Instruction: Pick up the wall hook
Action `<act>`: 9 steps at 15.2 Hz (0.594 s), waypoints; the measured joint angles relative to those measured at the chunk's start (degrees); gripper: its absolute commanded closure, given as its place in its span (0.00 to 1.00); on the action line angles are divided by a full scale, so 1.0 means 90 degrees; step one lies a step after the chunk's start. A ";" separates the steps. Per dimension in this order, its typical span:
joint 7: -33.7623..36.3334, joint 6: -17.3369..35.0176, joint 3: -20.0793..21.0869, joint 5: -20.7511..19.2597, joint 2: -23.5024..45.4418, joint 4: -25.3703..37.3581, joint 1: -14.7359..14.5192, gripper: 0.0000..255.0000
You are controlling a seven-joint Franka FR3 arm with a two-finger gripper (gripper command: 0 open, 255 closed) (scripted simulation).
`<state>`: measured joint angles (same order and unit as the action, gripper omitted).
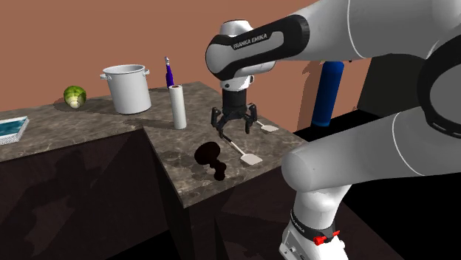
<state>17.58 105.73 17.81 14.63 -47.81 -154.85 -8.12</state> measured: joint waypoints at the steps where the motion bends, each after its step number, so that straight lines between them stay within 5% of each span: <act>1: 0.0136 0.0171 0.0146 0.0123 0.0045 -0.0080 -0.0068 0.00; 9: 0.0984 0.1674 0.1217 0.0830 0.0972 -0.0348 -0.0345 0.00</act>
<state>26.44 120.79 28.75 22.10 -39.06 -157.99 -11.22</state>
